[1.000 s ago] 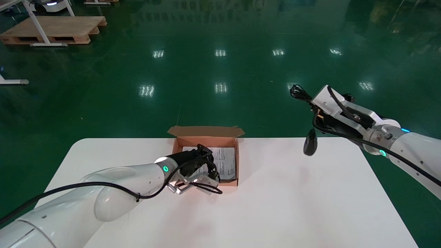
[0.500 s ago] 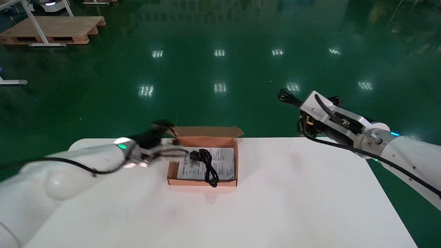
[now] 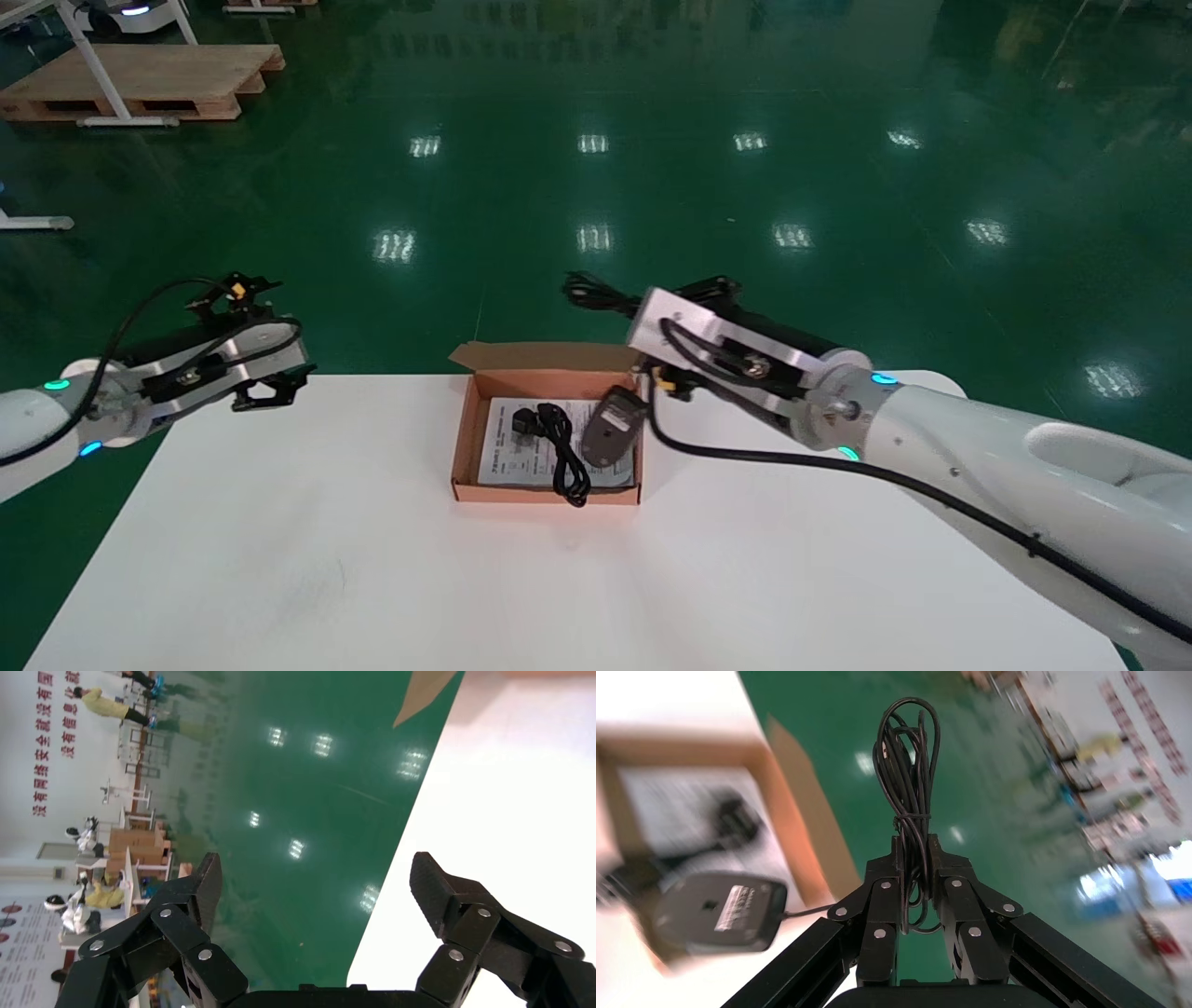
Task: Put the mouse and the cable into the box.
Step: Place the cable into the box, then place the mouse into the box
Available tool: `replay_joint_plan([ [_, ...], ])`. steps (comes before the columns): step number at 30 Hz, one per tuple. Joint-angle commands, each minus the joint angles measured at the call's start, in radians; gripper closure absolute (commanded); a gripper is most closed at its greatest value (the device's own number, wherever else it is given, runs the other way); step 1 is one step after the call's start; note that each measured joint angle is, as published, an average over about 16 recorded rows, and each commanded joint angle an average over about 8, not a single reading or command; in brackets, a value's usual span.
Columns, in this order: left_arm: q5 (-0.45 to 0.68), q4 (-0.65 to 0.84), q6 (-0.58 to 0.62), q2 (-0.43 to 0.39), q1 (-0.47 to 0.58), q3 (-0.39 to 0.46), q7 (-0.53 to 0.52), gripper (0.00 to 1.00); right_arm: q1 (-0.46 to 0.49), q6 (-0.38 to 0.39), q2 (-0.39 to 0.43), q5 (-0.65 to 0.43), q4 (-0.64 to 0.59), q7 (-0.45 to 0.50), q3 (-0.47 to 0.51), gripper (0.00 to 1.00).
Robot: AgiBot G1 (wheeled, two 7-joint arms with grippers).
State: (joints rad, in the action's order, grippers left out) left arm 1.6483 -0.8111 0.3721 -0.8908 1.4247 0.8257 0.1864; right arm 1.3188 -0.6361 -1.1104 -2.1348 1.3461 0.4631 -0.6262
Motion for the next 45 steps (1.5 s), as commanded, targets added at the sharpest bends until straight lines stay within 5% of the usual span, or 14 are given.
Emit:
replay_joint_plan([
  [1, -0.004, -0.007, -0.002, 0.004, -0.005, -0.002, 0.003, 0.00, 0.006, -0.002, -0.030, 0.056, 0.008, -0.034, -0.025, 1.00],
  [6, -0.006, -0.006, -0.002, 0.004, -0.005, -0.003, 0.006, 0.00, 0.008, -0.013, -0.117, 0.091, -0.015, -0.099, -0.086, 1.00],
  [16, -0.010, -0.005, -0.001, 0.003, -0.005, -0.004, 0.010, 0.00, 0.004, 0.070, -0.226, -0.066, -0.131, -0.156, -0.157, 1.00],
  [23, -0.012, -0.004, -0.001, 0.003, -0.005, -0.005, 0.013, 0.00, 0.012, 0.156, -0.244, -0.227, -0.292, -0.122, -0.184, 1.00],
  [31, -0.014, -0.003, 0.000, 0.003, -0.005, -0.006, 0.016, 0.00, 0.040, 0.296, -0.259, -0.392, -0.475, 0.021, -0.258, 0.99],
  [39, -0.015, -0.002, -0.001, 0.004, -0.006, -0.006, 0.017, 0.00, 0.050, 0.353, -0.261, -0.421, -0.517, 0.114, -0.317, 0.04],
  [45, -0.015, -0.002, -0.001, 0.004, -0.006, -0.006, 0.017, 0.00, 0.051, 0.355, -0.261, -0.421, -0.518, 0.115, -0.320, 0.00],
])
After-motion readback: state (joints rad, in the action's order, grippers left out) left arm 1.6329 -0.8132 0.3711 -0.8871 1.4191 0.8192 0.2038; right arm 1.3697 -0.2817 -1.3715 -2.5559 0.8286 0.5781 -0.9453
